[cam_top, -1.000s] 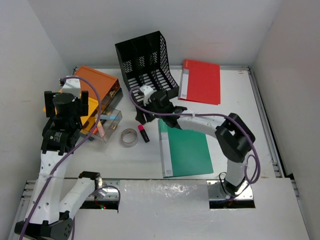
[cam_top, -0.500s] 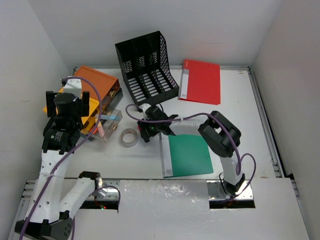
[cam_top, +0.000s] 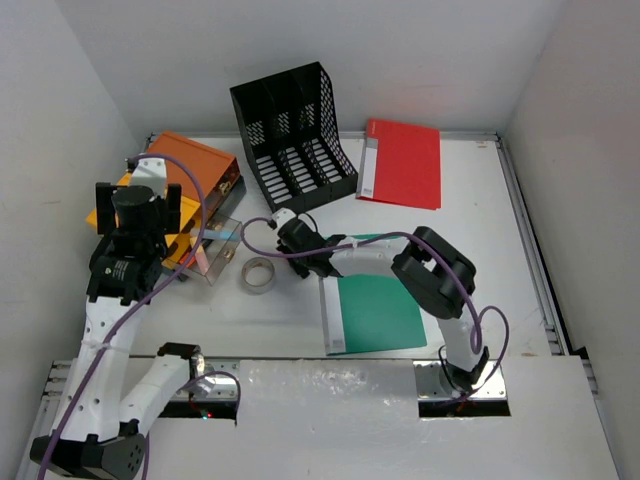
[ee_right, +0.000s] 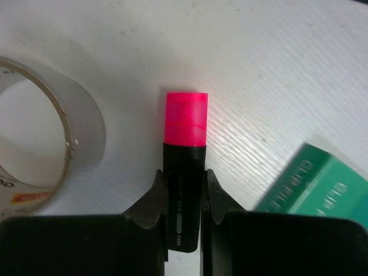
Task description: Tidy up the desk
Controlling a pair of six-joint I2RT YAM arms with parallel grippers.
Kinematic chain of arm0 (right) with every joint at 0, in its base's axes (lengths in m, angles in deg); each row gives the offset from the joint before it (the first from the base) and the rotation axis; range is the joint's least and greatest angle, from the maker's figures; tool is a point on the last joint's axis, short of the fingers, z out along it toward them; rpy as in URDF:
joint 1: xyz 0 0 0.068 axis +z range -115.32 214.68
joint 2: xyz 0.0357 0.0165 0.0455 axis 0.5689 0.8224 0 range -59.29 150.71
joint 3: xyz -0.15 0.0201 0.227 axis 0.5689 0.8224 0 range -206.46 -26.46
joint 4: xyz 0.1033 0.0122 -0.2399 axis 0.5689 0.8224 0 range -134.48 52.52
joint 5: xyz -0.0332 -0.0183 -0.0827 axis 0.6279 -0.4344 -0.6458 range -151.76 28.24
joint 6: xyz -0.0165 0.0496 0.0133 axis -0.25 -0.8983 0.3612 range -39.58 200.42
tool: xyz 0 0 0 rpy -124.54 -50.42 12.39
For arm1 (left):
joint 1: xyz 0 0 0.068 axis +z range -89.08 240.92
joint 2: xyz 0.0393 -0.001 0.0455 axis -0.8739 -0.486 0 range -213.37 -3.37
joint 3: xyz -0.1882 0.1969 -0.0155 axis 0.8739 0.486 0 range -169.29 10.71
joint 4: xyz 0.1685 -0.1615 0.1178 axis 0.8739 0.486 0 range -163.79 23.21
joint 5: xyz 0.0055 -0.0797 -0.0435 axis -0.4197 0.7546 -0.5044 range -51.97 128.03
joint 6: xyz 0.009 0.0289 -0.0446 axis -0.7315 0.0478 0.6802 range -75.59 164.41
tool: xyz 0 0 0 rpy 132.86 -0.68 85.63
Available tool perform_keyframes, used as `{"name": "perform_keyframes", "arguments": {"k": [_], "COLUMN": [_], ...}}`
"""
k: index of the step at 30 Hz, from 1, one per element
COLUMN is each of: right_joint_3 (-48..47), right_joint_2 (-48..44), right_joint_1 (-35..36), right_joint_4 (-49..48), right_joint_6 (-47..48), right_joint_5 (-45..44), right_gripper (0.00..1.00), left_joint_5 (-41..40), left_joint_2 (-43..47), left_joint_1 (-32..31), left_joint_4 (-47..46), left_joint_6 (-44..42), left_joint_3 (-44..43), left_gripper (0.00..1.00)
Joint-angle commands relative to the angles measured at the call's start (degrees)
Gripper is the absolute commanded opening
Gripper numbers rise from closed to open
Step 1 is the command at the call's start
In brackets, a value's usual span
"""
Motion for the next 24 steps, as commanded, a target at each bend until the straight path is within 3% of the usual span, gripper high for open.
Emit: {"name": "perform_keyframes", "arguments": {"k": [1, 7, 10, 18, 24], "right_joint_3": [-0.4, -6.47, -9.45, -28.6, -33.89], "right_joint_2": [-7.58, -12.61, -11.83, 3.71, 11.11], "right_joint_1": [-0.78, -0.69, -0.26, 3.87, 4.49], "right_joint_4": [-3.47, -11.37, -18.32, -20.0, -22.55], "right_joint_6": [3.58, 10.53, 12.81, 14.05, 9.91], "right_joint_5": [-1.72, 3.82, 12.16, 24.04, 28.34], "right_gripper": [0.0, 0.0, 0.0, 0.0, 0.0], "left_joint_5": [0.35, 0.44, -0.26, -0.62, -0.62], "left_joint_2": [0.34, 0.34, 0.43, 0.52, 0.52], "left_joint_1": [0.47, 0.47, 0.47, 0.47, 0.56], "left_joint_4": [-2.59, -2.07, -1.89, -1.89, -2.15], "left_joint_6": [-0.06, 0.03, 0.11, 0.29, 0.2], "left_joint_3": [0.29, -0.23, -0.76, -0.59, -0.06], "left_gripper": [0.88, 0.88, 0.88, 0.89, 0.89]}}
